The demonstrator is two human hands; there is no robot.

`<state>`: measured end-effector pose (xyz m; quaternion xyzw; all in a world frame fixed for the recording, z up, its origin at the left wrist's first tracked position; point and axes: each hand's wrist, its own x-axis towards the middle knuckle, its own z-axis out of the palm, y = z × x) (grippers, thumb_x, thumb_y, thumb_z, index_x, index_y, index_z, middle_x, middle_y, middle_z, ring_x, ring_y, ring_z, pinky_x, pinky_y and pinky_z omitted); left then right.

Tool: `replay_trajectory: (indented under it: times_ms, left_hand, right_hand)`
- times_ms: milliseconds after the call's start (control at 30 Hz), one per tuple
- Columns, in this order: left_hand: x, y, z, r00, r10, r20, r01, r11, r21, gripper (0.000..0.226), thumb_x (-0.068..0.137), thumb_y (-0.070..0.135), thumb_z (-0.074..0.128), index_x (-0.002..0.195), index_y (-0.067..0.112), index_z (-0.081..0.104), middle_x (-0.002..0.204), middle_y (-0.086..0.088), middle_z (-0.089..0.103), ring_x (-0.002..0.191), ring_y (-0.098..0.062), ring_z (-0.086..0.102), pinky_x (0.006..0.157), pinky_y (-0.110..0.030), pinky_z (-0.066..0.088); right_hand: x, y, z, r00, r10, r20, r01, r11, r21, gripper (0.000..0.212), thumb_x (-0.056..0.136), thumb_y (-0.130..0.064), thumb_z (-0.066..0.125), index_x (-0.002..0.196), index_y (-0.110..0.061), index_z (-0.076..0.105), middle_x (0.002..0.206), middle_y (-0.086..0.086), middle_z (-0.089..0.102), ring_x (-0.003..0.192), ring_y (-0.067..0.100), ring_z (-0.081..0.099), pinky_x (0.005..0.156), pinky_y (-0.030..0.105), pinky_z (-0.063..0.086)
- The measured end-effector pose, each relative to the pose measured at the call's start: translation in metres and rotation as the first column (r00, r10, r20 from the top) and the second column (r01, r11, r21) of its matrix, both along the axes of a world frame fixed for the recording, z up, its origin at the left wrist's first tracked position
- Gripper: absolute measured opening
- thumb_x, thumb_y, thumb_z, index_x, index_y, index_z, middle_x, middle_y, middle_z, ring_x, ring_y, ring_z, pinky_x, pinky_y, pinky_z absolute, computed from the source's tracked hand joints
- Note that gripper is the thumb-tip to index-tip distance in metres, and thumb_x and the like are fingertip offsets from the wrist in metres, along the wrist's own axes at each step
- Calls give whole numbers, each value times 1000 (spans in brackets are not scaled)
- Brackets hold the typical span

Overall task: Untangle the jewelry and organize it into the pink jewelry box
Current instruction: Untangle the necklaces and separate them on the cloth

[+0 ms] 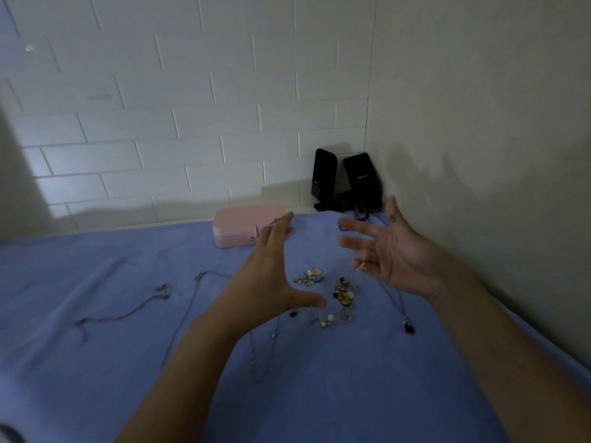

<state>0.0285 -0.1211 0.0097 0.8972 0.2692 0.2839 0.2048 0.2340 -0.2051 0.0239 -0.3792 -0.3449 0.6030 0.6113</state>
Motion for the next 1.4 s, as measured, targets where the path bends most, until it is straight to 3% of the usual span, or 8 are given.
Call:
replay_trajectory:
  times_ms: [133,200,367,500,867,1167,1300,1400]
  left_hand:
    - [2,-3,-2,997,-7,-75,4,999,-39,128,55,48,84,148,31,-3,144,7,27,103,-13,51,89,-25,44]
    - [5,-4,-5,985,-30,-170,14,995,-96,129,58,49,83,148,33,-8,144,7,34,89,-11,57,84,-26,47]
    - [10,-8,-8,965,-57,-255,38,996,-80,125,62,50,81,147,35,-9,134,6,50,79,-6,48,81,-20,41]
    - [2,-21,-2,945,-25,-327,26,1000,-2,115,67,45,79,148,30,-2,121,7,58,80,-4,55,74,-14,37]
    - [-36,-92,-5,932,-252,-259,205,959,-196,70,88,16,63,142,39,24,90,17,61,55,0,57,55,-9,46]
    - [-44,-78,-42,950,-115,-290,117,993,-11,43,94,17,53,136,17,46,129,-2,53,117,-16,51,96,-18,36]
    - [-54,-75,-56,982,-128,-143,132,991,20,34,94,16,53,127,18,55,125,2,56,110,-10,52,87,-1,31]
    - [-59,-76,-59,993,-86,85,86,996,10,23,90,5,56,108,17,64,111,6,60,95,-4,56,83,0,35]
  right_hand:
    - [8,-10,7,996,78,42,-76,996,-51,41,79,-46,61,73,-6,68,44,0,46,27,4,33,29,15,33]
    - [17,-12,7,980,198,3,-198,980,10,31,65,-34,82,77,-7,72,43,-1,44,28,3,31,25,13,29]
    - [21,-17,12,915,379,-140,-373,925,68,43,95,-27,46,135,-13,50,59,8,54,40,7,24,32,14,31]
    - [8,-34,29,971,183,153,-181,983,-29,43,89,-33,36,128,-23,52,51,0,43,39,5,9,25,8,19]
    - [-15,-96,58,966,132,222,-89,977,-195,43,88,-18,36,127,-19,54,50,0,46,35,6,7,22,7,20]
    - [-9,-31,-8,942,84,324,83,878,-471,38,99,-4,32,133,-11,47,53,4,48,28,3,25,26,11,25]
    - [-14,-16,-10,784,86,615,273,841,-467,26,97,-9,44,113,0,62,69,11,55,42,10,43,43,18,46]
    - [-19,-10,-7,454,105,885,432,843,-322,26,95,-16,53,77,-1,62,71,12,58,58,18,53,60,22,49]
